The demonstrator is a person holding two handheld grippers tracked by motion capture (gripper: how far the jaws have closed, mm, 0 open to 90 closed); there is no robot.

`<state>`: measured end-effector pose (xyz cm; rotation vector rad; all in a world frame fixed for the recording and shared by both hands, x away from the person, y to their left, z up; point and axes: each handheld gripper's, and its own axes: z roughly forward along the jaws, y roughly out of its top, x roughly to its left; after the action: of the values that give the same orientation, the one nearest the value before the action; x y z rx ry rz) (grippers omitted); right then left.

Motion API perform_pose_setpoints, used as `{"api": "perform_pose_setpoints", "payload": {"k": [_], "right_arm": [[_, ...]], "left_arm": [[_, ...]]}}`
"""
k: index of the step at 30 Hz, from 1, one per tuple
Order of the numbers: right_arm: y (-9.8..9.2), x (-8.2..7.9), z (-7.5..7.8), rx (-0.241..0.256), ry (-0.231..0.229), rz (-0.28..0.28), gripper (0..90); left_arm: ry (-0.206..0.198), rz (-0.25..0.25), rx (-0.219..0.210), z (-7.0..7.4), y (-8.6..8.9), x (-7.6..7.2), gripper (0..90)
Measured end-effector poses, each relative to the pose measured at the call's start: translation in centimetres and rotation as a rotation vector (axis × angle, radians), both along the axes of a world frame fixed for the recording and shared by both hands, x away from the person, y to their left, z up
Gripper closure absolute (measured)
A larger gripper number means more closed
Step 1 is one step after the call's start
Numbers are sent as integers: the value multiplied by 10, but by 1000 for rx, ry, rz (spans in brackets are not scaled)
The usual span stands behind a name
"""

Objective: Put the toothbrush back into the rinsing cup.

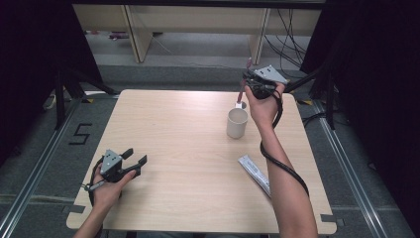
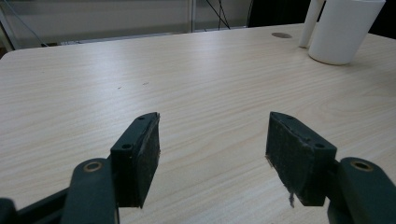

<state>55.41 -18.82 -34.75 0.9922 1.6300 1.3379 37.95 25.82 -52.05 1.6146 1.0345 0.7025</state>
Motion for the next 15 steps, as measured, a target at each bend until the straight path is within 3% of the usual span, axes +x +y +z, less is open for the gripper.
{"api": "perform_pose_setpoints", "payload": {"k": [15], "right_arm": [[0,18,-12,5,38,-32,835]], "left_arm": [[-6,4,0,-2,2,2,350]]}}
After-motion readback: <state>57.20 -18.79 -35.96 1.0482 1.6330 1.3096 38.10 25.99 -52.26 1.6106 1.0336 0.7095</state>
